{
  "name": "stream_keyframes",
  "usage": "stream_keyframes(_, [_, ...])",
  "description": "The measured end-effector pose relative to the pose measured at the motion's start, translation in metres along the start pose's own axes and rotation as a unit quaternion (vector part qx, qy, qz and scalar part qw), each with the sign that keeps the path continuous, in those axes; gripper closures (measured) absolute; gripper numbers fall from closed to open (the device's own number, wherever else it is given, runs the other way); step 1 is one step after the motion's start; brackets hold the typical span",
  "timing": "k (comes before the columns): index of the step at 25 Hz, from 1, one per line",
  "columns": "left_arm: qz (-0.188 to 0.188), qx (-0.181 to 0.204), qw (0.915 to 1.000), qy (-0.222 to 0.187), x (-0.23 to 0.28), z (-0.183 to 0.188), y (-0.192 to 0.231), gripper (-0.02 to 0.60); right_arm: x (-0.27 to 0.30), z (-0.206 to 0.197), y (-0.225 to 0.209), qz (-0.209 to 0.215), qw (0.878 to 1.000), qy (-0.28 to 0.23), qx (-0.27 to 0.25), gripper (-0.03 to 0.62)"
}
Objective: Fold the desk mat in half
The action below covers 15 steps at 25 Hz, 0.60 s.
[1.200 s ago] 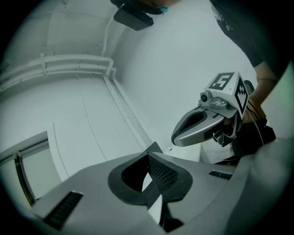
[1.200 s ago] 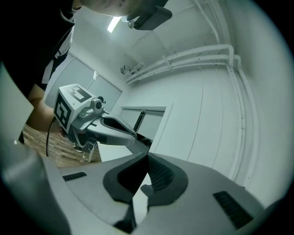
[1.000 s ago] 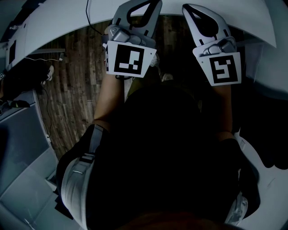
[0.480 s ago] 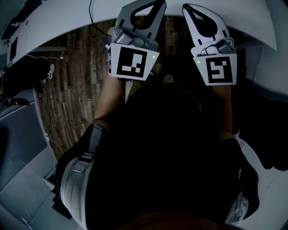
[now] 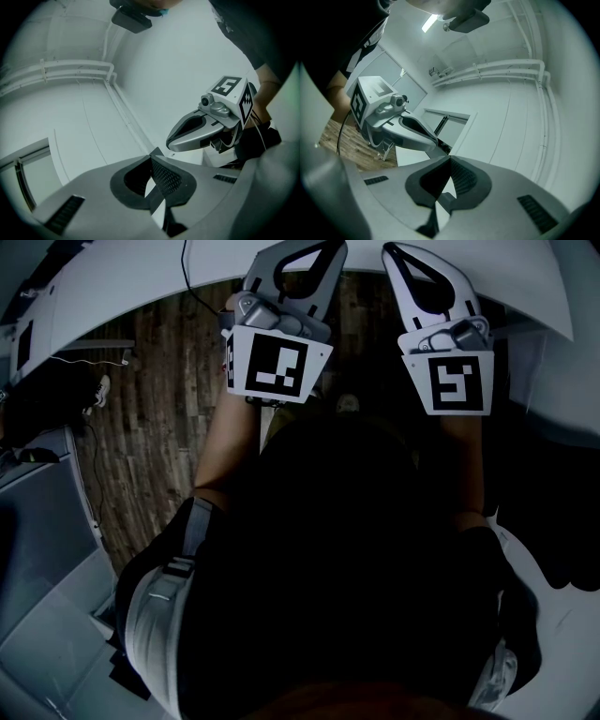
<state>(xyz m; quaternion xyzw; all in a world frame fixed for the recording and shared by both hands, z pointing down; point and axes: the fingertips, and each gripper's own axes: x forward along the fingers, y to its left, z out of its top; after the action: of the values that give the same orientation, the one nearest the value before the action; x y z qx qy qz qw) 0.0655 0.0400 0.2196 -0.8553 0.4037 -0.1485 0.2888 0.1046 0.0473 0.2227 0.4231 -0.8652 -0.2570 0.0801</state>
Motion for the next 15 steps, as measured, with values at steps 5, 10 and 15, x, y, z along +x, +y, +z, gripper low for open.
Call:
stream_keyframes(5, [-0.001, 0.001, 1.0000, -0.005, -0.0014, 0.0033, 0.0014, 0.569, 0.0006, 0.0035, -0.0004, -0.007, 1.000, 0.001, -0.002, 0.566])
stream_keyframes(10, [-0.006, -0.003, 1.0000, 0.000, 0.0010, 0.0016, -0.0043, 0.569, -0.0026, 0.0005, -0.0027, -0.007, 1.000, 0.005, -0.003, 0.566])
stream_keyframes(15, [-0.006, -0.004, 1.0000, -0.001, 0.0010, -0.0015, -0.0042, 0.569, -0.0019, -0.0005, -0.0029, -0.013, 1.000, 0.005, -0.003, 0.566])
